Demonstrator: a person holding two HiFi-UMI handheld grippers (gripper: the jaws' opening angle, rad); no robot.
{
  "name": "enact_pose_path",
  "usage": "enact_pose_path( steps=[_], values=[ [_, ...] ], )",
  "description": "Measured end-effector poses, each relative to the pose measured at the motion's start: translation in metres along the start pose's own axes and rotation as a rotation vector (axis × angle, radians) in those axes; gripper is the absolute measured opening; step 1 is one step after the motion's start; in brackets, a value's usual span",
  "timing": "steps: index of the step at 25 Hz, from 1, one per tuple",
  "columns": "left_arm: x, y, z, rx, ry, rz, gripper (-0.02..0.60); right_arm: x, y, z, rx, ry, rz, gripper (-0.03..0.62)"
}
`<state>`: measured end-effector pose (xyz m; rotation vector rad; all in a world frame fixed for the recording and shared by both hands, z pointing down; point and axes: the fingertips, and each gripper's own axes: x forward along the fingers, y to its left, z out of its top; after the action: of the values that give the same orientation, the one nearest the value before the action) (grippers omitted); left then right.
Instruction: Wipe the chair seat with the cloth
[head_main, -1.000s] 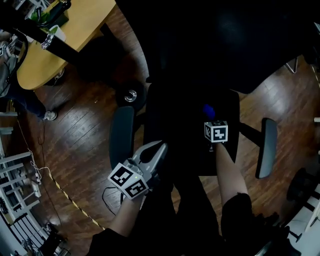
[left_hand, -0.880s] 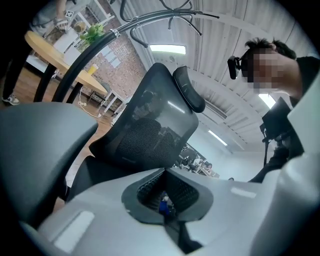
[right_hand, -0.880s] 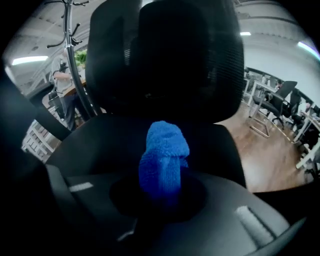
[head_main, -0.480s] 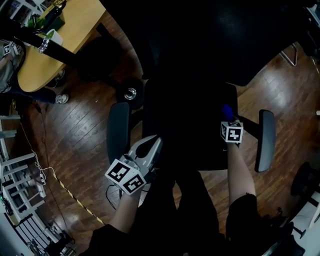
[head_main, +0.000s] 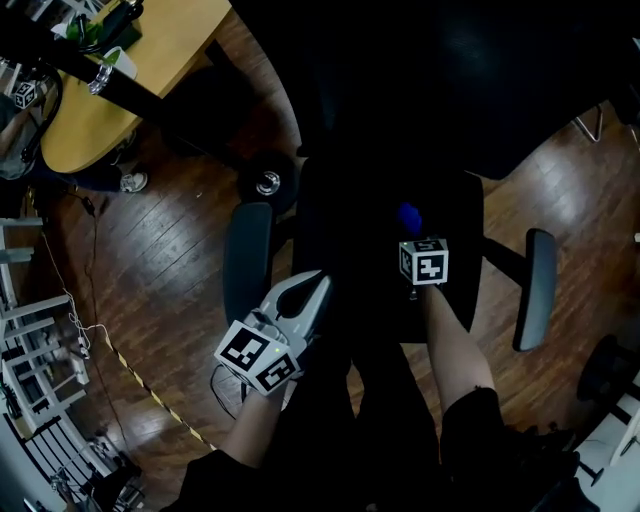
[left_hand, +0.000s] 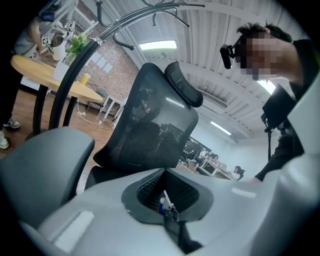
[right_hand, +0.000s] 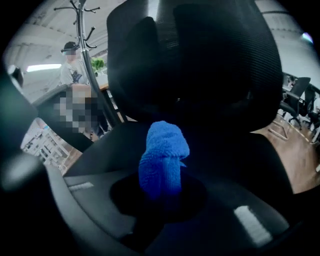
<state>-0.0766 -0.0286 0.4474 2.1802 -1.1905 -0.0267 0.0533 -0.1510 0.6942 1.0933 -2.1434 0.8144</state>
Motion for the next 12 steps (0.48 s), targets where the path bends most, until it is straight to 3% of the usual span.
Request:
enact_pose_path(
  steps=[7,12],
  values=[
    [-0.014,0.005,0.011,-0.041,-0.034,0.024,0.003,0.056,0.157,0.018,-0.090,0.051,0.249,0.040],
    [-0.023,0.013,0.009,-0.040,-0.038,0.051,0.003,0.073,0.183,0.010,-0.117,0.052,0.250,0.040]
  ],
)
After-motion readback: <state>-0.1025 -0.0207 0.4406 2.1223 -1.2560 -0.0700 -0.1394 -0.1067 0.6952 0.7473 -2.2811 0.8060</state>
